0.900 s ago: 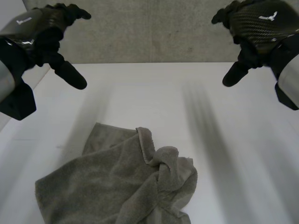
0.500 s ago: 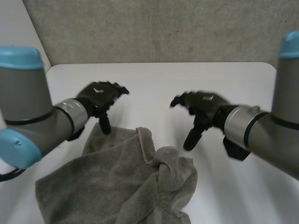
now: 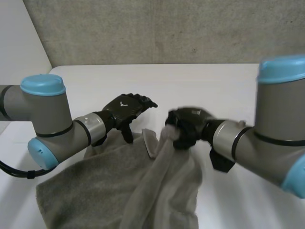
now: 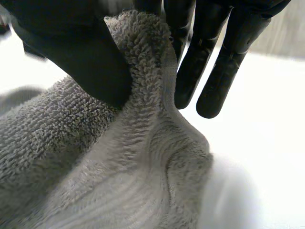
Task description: Fold the towel.
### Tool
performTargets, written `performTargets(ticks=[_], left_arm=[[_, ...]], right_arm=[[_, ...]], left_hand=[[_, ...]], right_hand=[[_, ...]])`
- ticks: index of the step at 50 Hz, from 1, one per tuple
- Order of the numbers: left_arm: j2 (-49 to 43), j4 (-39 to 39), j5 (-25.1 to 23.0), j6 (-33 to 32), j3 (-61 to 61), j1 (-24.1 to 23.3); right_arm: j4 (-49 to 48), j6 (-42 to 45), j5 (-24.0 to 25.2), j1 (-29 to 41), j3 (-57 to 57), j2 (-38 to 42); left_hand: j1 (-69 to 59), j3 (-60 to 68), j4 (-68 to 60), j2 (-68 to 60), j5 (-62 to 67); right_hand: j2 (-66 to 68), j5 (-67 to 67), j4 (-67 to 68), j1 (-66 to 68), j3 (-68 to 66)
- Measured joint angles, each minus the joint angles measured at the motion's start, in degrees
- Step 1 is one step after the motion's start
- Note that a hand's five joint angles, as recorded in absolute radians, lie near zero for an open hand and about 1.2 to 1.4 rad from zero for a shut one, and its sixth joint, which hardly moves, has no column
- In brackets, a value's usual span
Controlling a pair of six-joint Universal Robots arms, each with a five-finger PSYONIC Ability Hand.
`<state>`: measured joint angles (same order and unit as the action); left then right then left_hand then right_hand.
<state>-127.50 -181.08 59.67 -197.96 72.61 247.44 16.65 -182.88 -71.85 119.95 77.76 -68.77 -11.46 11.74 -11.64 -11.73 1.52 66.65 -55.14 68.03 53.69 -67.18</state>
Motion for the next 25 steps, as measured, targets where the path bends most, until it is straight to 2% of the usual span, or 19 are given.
performTargets(ticks=[4,14,18,19,20,25], left_arm=[[-0.94,0.07,-0.42,-0.04,-0.16,-0.02],[-4.5,0.32,-1.33,-0.04,-1.49,-0.26],[-5.79,0.28,-1.31,0.03,-2.28,-0.56],[-6.28,0.24,-1.19,0.07,-2.67,-0.78],[-6.64,0.18,-1.05,0.12,-2.93,-0.94],[-7.25,-0.03,-0.97,0.29,-3.4,-1.42]], right_arm=[[-0.57,3.55,0.19,0.07,0.55,-4.14],[0.81,20.83,-0.58,0.61,5.1,-15.44],[1.3,24.82,-0.75,0.75,6.57,-19.47],[1.37,25.65,-0.77,0.78,6.88,-20.79],[1.42,26.55,-0.75,0.75,7.14,-22.9],[1.26,27.45,-0.51,0.43,6.93,-25.44]], left_hand=[[-0.36,0.19,-0.29,-0.18,0.0],[-4.8,4.56,-4.73,-4.59,4.85],[-10.98,10.33,-10.44,-10.38,10.41],[-21.41,21.14,-20.06,-21.16,19.67],[-27.32,25.67,-25.82,-25.76,25.42],[-35.5,35.26,-35.41,-35.32,35.24]], right_hand=[[0.0,-0.15,0.0,0.0,0.0],[0.0,-0.36,0.0,0.0,-0.33],[0.0,-0.37,0.03,0.0,-0.33],[0.0,-0.38,0.17,0.0,-0.33],[0.05,-0.38,0.31,0.0,-0.33],[0.52,-0.66,0.31,0.0,-0.33]])
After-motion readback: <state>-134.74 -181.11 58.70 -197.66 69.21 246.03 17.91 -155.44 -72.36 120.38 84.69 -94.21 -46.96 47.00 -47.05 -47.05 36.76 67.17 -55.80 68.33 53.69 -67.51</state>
